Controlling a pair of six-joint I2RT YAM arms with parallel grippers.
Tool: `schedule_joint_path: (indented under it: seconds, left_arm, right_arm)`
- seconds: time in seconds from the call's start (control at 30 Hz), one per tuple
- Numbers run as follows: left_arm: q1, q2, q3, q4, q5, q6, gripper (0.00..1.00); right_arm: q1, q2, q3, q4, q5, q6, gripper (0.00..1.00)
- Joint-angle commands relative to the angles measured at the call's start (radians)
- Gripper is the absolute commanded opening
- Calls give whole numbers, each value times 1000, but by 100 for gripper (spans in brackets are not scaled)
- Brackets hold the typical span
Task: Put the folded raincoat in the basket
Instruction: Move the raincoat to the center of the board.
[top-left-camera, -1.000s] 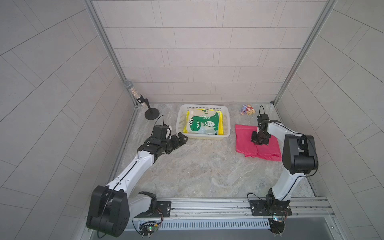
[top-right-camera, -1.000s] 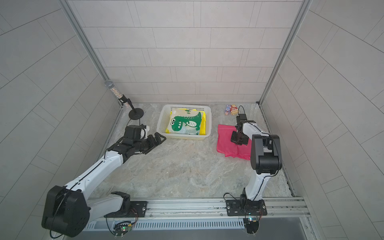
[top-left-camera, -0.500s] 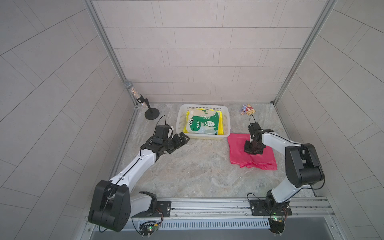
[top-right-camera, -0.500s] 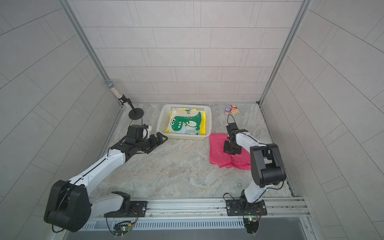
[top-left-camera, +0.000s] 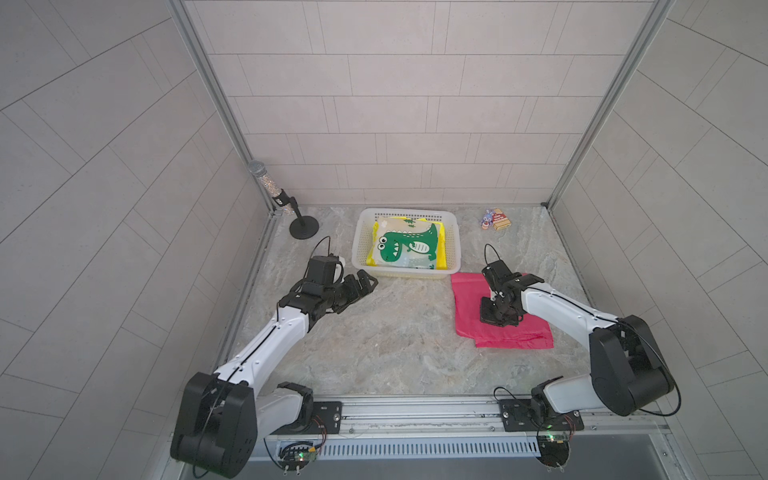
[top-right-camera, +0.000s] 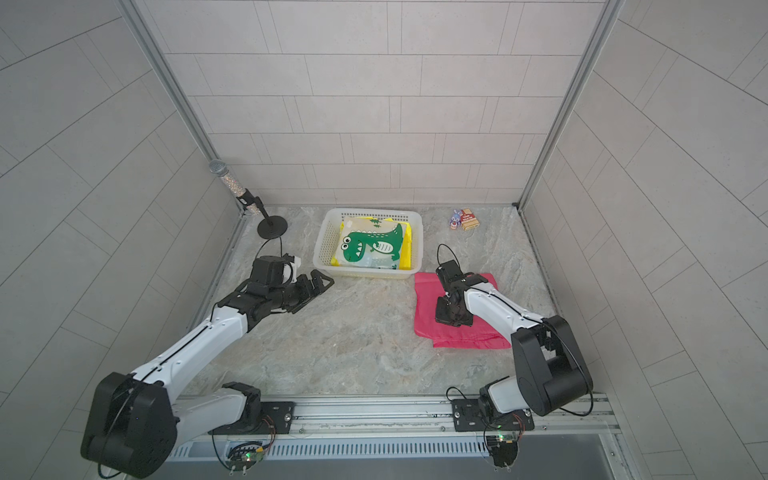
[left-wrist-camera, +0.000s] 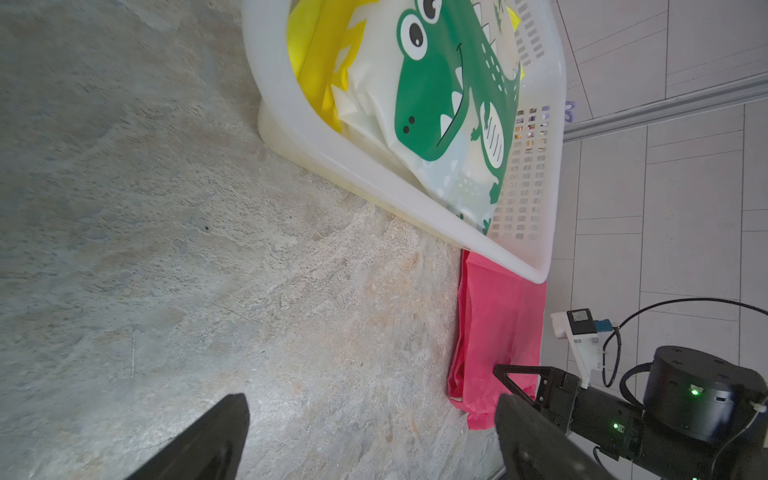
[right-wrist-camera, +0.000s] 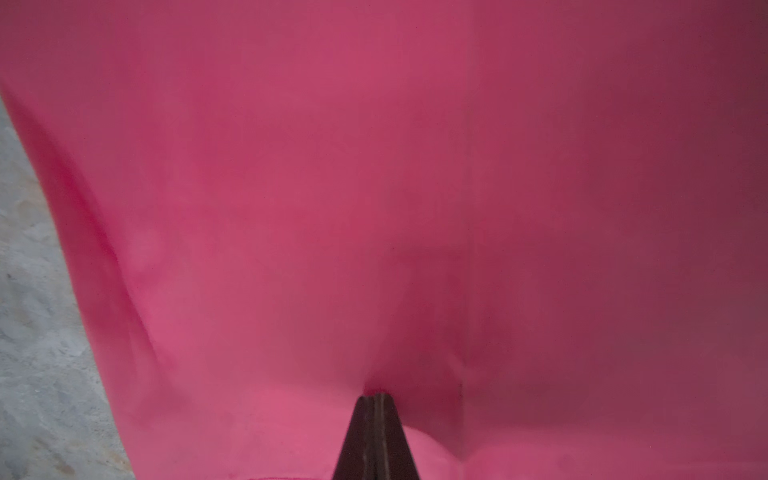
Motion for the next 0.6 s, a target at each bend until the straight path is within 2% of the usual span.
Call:
schedule_joint_path:
  seconds: [0.0, 0.07, 0.23, 0.4, 0.57]
  left_arm:
    - [-5, -45, -20, -23, -4, 11, 100]
    - [-5, -60, -32, -13, -9, 2, 100]
    - [-5, -65, -41, 0, 7, -15, 100]
    - [-6, -80, -62, 8, 3, -17, 100]
    - [-6, -83, -105, 46, 7, -41, 100]
  right_arm:
    - [-6, -73, 73, -29, 117, -7, 0]
    - [-37, -73, 116, -22, 153, -38, 0]
    - [-165, 88, 217, -57, 90, -124, 0]
    - [-179, 261, 255, -57, 54, -174, 0]
    - [-152, 271, 175, 8, 40, -144, 0]
